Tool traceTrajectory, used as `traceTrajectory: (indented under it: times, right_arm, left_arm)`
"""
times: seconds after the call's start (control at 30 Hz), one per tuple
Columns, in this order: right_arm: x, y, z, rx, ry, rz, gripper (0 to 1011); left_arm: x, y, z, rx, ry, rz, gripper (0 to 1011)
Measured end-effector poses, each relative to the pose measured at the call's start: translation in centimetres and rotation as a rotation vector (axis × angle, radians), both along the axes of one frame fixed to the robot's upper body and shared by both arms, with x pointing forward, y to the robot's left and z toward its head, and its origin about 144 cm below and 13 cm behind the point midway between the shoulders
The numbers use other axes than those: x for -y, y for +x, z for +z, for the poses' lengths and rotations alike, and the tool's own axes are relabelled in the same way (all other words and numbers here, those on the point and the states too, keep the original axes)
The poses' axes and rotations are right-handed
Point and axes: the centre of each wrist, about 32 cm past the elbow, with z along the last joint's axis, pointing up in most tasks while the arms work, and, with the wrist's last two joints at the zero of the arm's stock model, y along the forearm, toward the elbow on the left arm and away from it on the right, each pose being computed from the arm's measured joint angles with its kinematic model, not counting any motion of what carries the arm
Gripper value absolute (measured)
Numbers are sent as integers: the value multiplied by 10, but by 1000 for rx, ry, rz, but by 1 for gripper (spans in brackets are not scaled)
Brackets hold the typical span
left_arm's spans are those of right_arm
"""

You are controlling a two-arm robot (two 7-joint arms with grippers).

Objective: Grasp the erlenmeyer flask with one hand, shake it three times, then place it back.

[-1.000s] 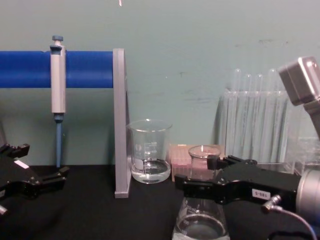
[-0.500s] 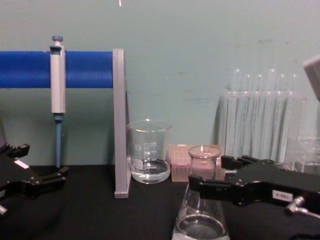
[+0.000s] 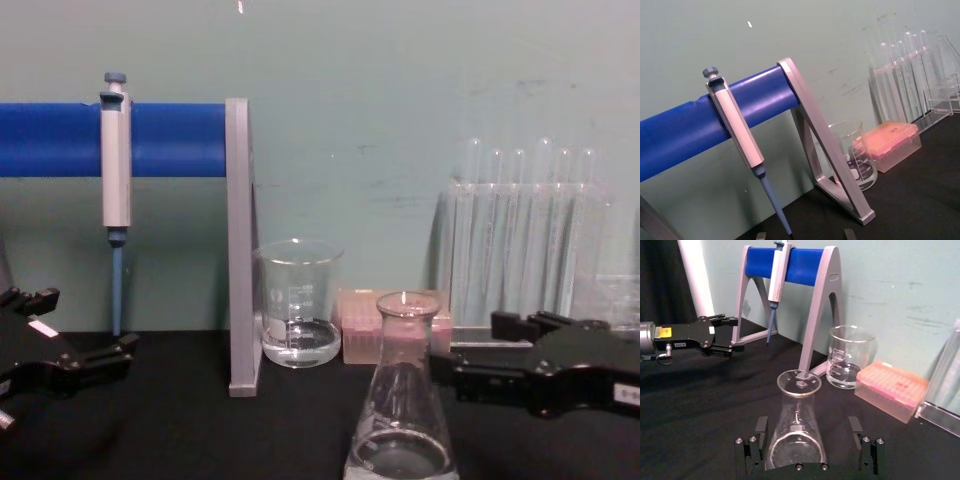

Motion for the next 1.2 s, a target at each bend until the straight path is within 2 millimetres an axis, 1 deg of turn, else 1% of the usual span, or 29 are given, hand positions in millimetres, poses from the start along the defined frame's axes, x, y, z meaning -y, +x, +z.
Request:
traceTrajectory:
  times: [0.2, 0.4, 0.67, 1.2]
  right_arm:
    - [5, -1, 1, 13, 0, -37, 1000]
    - [6, 2, 1, 33, 3, -129, 1000]
    - [1, 5, -4, 39, 4, -236, 1000]
    - [-11, 13, -10, 42, 0, -282, 1000]
  left_arm:
    - [0, 0, 0, 0, 0, 0, 1001]
    - [0, 0, 0, 0, 0, 0, 1001]
    - [0, 0, 0, 0, 0, 0, 1001]
    - [0, 0, 0, 0, 0, 0, 1001]
